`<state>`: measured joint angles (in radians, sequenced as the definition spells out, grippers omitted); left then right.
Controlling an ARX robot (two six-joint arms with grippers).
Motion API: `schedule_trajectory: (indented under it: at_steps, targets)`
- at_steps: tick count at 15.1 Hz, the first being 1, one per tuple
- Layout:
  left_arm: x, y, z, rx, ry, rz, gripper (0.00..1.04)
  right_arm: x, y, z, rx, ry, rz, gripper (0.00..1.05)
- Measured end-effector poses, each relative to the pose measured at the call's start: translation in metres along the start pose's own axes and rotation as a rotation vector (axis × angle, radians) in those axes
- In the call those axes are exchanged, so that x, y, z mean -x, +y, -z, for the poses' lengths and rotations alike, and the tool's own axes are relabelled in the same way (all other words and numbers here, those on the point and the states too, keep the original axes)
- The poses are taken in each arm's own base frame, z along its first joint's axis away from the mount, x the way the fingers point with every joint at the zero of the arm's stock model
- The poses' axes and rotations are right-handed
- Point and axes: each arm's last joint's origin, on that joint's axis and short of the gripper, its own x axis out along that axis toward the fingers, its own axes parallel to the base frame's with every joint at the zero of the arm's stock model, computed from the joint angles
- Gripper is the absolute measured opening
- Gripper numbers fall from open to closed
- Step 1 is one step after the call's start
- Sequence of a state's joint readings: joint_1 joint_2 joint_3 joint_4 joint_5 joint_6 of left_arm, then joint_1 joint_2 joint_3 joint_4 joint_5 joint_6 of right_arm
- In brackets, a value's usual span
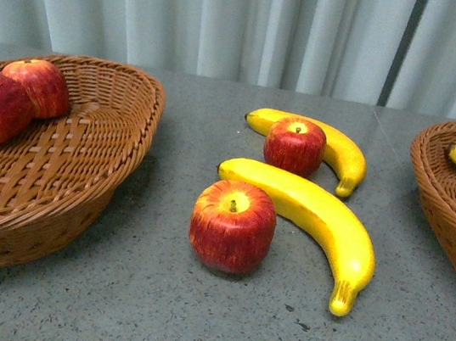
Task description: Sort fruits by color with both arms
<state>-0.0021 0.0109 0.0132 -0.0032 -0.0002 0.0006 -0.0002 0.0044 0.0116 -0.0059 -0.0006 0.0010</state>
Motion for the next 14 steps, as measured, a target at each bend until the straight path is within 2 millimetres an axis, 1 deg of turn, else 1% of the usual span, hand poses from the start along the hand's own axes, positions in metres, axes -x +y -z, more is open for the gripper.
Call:
schedule_trajectory:
  at_steps: [2,3,4,5,6,7,8,9,10,11,12,13,14]
  targets:
    - [0.000,0.000,0.000,0.000,0.000,0.000,0.98,0.000,0.000,0.000,0.000,0.000,0.000,0.98]
    - [0.000,0.000,0.002,0.005,0.056,0.012,0.98,0.000,0.000,0.000,0.000,0.000,0.000,0.98]
    - [0.000,-0.002,0.000,0.026,0.218,0.062,0.98,0.000,0.000,0.000,0.000,-0.002,-0.001,0.98]
    - [-0.005,-0.007,-0.014,0.026,0.248,0.117,0.98,0.000,0.000,0.000,0.000,-0.001,0.000,0.98]
    - [-0.011,-0.012,-0.035,0.029,0.179,0.183,0.98,0.000,0.000,0.000,0.001,-0.001,0.000,0.98]
    - [-0.022,-0.016,-0.065,0.001,0.073,0.221,0.98,0.000,0.000,0.000,0.001,-0.001,0.000,0.98]
    - [-0.041,-0.022,-0.087,-0.044,0.019,0.263,0.98,0.000,0.000,0.000,0.001,-0.002,0.000,0.98]
    - [-0.070,-0.035,-0.098,-0.093,0.029,0.341,0.98,0.000,0.000,0.000,0.001,-0.002,0.000,0.98]
    - [-0.095,-0.049,-0.100,-0.138,0.088,0.404,0.98,0.000,0.000,0.000,0.001,-0.002,0.000,0.98]
    - [-0.121,-0.071,-0.091,-0.175,0.192,0.495,0.98,0.000,0.000,0.000,0.001,-0.001,0.000,0.98]
    - [-0.136,-0.093,-0.083,-0.190,0.267,0.573,0.98,0.000,0.000,0.000,0.001,-0.002,0.000,0.98]
    - [-0.145,-0.111,-0.072,-0.215,0.327,0.631,0.98,0.000,0.000,0.000,0.001,-0.002,0.000,0.98]
    - [-0.151,-0.124,-0.057,-0.232,0.385,0.662,0.98,0.000,0.000,0.000,0.000,-0.002,0.000,0.98]
